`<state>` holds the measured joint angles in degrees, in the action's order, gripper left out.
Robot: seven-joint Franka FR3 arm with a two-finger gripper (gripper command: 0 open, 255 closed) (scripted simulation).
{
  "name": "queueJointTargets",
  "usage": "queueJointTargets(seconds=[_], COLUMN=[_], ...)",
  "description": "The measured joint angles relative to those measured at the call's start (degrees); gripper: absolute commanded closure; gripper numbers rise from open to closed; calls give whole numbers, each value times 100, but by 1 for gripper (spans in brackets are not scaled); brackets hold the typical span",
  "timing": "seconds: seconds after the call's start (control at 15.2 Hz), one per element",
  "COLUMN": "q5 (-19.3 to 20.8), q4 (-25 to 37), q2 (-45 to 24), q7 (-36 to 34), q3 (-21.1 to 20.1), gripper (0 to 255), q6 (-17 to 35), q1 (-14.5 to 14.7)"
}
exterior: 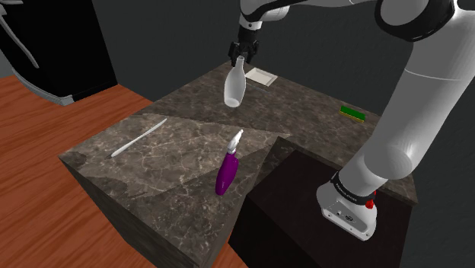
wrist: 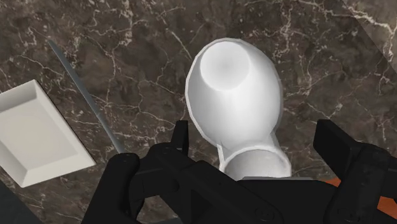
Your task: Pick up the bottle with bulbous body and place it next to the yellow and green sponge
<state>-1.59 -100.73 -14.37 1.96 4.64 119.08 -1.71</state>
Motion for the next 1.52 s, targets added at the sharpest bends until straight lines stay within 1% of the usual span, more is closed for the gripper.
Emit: queueJointTargets(seconds=[0.13, 0.46, 0.53, 1.19, 1.52], q5=[-5, -6, -6, -6, 6], q4=[-64, -80, -80, -79, 117], q2=[-33, -40, -40, -37, 43], q7=[9, 10, 10, 10, -9], q3=[1, 0, 0, 0, 0], gripper=[0, 0, 255, 255, 255], q6=[96, 122, 122, 123, -158], q1=[-4, -4, -4, -4, 4])
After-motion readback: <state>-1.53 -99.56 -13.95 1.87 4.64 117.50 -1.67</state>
